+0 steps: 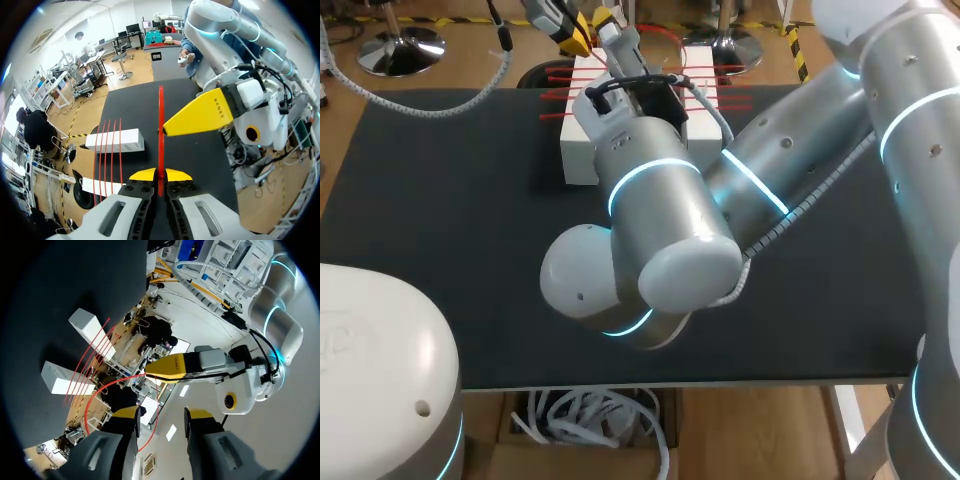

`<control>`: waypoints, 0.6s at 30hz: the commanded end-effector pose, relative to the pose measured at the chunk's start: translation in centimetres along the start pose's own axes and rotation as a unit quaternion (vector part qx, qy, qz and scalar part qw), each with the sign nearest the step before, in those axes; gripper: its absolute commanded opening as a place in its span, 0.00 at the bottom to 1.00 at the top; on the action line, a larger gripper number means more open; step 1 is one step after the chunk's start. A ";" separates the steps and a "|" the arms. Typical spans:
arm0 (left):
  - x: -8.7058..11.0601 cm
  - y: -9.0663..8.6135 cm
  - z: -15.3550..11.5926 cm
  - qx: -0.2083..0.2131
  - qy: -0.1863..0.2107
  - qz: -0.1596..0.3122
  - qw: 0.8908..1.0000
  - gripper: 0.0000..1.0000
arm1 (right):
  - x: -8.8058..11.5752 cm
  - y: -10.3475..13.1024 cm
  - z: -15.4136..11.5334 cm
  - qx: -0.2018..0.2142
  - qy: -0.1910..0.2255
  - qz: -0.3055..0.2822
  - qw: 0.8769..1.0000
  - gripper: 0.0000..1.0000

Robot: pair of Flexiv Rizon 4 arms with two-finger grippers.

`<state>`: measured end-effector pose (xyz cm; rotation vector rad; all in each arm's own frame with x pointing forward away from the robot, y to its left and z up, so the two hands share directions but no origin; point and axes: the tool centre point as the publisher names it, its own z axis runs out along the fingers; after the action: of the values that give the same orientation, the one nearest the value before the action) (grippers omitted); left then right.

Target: Grab the tape and strap the tape.

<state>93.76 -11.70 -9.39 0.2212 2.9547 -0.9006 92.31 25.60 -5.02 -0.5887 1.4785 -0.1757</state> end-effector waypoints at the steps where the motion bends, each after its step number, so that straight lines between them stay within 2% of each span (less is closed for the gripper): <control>1: 0.0 -0.1 -0.1 -0.002 0.001 -0.001 1.000 0.00 | -1.2 -0.9 -0.8 -0.001 0.002 0.006 1.000 0.38; 5: 0.0 -0.1 -0.1 -0.002 0.001 -0.001 1.000 0.00 | -2.1 -2.3 -1.5 0.007 -0.004 0.016 1.000 0.38; 9: 0.0 -0.1 -0.1 -0.002 0.001 -0.001 1.000 0.00 | -2.9 -4.9 -2.0 0.027 -0.003 0.029 0.999 0.36; 14: 0.0 -0.1 -0.1 -0.002 0.001 -0.001 1.000 0.00 | -2.4 -8.6 -1.7 0.062 0.002 0.027 0.998 0.40; 17: 0.0 -0.1 -0.1 -0.002 0.001 -0.001 1.000 0.00 | -1.6 -10.6 -1.0 0.077 0.007 0.023 0.997 0.48; 18: 0.0 -0.1 -0.1 -0.002 0.001 -0.001 1.000 0.00 | -1.4 -11.2 -0.7 0.082 0.007 0.021 0.996 0.63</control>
<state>93.76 -11.71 -9.39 0.2212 2.9547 -0.9007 92.54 18.35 0.64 -0.4068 1.4759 -0.2722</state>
